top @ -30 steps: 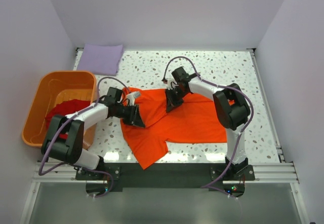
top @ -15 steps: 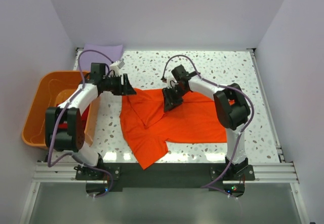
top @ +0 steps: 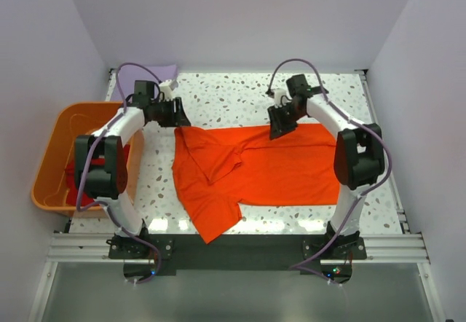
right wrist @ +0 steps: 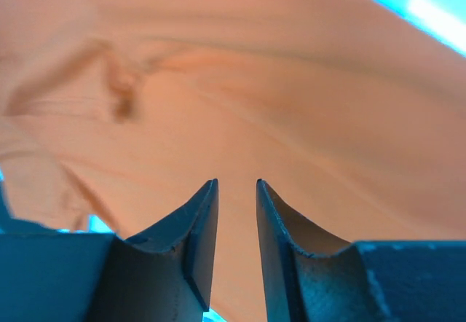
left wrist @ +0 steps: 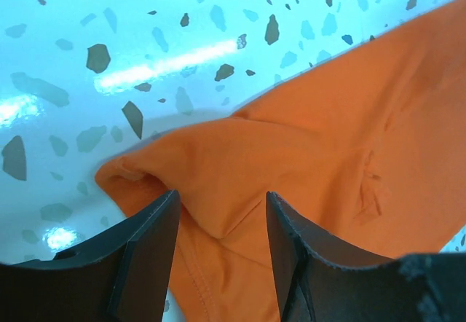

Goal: Fold and stack the t-shirts
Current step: Fold the tshirt

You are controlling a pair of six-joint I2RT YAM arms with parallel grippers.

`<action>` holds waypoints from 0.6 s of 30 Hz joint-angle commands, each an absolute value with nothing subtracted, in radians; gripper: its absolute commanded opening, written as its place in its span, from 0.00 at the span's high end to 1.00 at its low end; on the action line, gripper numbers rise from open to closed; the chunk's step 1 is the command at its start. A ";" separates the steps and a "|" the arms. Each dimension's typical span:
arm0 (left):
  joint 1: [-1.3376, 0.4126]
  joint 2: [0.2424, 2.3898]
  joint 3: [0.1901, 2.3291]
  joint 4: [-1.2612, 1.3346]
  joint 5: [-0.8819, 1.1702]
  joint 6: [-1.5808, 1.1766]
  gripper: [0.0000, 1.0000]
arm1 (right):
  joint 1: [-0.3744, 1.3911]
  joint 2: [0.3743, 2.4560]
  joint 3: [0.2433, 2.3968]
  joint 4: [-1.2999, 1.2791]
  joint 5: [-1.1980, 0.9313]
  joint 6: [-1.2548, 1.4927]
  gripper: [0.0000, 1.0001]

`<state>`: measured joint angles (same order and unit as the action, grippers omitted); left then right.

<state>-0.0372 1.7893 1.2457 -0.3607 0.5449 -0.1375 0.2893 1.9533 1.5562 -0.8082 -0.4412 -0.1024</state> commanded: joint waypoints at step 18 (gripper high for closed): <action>-0.040 1.908 1.339 -0.328 0.448 -0.186 0.61 | 0.043 1.971 1.506 -0.703 0.021 -0.288 0.73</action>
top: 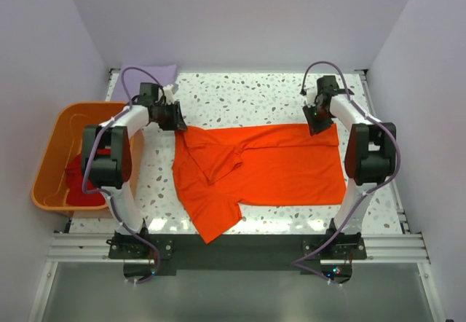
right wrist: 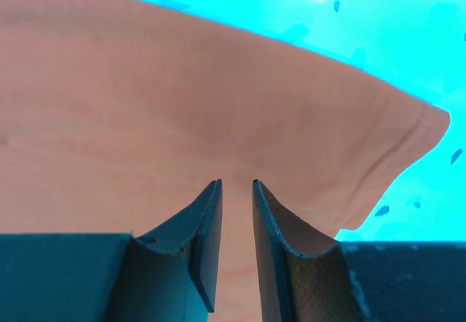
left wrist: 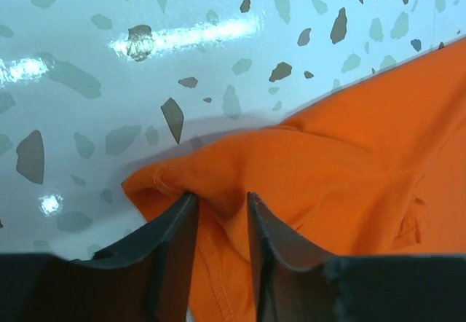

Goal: Fold and stack the t-shirts
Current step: Fold the tshirt

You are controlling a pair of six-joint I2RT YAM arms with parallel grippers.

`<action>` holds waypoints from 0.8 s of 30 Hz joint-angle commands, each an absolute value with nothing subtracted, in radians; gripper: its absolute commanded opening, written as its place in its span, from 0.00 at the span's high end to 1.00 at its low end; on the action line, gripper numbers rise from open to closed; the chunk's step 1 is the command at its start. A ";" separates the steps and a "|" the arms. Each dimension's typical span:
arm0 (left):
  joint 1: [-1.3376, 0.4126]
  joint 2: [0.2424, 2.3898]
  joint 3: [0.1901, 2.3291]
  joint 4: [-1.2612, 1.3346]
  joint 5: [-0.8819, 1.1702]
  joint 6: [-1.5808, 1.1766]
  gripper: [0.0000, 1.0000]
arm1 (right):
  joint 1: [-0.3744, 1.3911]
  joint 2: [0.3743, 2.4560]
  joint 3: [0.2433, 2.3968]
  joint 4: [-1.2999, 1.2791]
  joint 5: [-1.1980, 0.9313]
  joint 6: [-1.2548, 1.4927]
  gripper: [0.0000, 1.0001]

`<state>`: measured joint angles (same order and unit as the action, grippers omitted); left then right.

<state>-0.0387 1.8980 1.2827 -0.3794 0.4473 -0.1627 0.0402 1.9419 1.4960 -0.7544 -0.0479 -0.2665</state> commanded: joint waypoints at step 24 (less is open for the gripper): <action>-0.031 2.006 1.355 -0.239 0.137 -0.163 1.00 | 0.043 2.140 1.635 -0.687 0.175 -0.262 0.71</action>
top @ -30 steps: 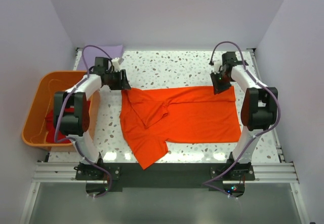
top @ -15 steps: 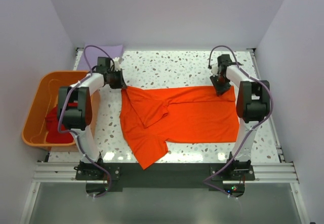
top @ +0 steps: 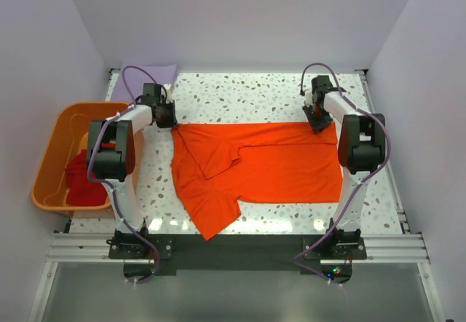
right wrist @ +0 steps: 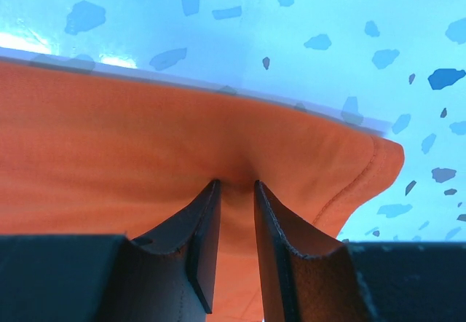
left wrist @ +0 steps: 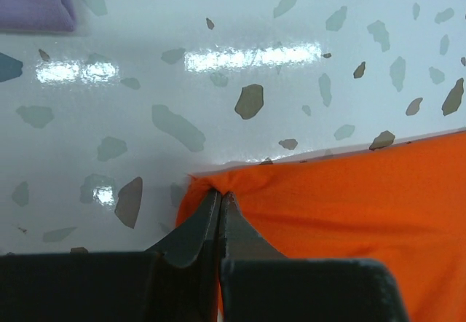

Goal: Fold and stack the t-shirts
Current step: Fold the tshirt

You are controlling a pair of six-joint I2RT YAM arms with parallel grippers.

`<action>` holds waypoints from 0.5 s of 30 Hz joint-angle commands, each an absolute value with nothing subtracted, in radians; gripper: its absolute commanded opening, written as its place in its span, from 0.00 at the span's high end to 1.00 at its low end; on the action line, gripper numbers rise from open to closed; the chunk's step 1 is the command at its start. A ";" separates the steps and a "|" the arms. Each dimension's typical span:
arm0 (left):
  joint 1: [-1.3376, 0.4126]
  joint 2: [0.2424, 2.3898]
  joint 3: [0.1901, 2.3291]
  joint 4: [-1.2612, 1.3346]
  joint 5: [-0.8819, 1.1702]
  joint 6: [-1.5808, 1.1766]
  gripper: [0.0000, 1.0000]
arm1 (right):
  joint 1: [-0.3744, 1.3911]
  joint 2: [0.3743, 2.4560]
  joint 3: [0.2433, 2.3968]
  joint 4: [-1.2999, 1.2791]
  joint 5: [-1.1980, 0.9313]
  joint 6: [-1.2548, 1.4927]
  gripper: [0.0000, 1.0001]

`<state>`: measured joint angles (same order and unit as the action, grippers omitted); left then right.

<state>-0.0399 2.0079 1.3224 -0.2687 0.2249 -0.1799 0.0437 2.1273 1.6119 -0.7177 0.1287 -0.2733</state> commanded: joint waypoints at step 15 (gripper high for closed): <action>-0.023 1.829 1.445 -0.285 0.460 -0.029 0.57 | 0.041 1.910 1.651 -0.784 -0.106 -0.382 0.62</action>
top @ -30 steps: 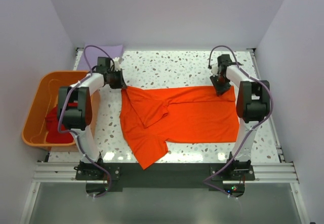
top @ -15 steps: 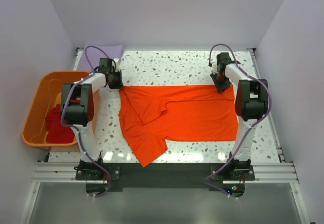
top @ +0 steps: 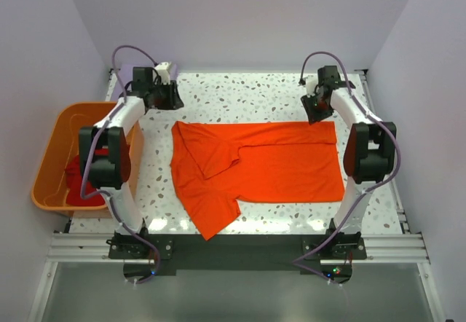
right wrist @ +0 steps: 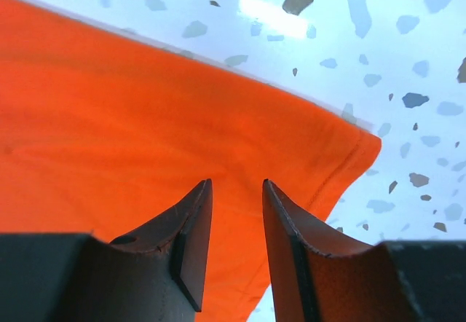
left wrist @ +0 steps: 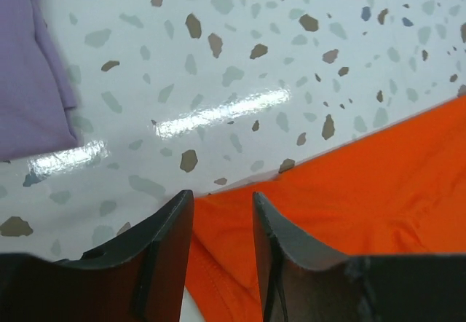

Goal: Fold and stack the t-shirts
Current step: Fold the tshirt

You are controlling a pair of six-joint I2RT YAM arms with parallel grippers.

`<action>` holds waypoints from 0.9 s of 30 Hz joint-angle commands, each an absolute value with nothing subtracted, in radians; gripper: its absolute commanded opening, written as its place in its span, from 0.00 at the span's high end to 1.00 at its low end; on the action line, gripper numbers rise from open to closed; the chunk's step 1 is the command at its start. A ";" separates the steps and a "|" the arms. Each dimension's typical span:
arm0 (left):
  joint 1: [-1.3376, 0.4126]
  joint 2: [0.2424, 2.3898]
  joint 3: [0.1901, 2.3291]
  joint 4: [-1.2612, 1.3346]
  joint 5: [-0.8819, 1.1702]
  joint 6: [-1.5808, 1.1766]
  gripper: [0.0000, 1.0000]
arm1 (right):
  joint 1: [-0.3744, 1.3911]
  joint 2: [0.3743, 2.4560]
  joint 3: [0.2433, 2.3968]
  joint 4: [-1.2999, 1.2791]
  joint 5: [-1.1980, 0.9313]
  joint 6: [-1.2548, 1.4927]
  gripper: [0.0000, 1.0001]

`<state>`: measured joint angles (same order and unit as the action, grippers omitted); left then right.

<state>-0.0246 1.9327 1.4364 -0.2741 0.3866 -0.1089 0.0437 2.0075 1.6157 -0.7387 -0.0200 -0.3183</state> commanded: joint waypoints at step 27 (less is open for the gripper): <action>-0.091 2.124 1.517 -0.531 0.238 0.127 0.64 | 0.067 2.226 1.730 -0.782 0.106 -0.384 0.82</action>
<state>-0.1398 2.0556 1.4460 -0.4969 0.3050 0.0803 0.0608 2.1674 1.6745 -0.8200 0.0647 -0.3927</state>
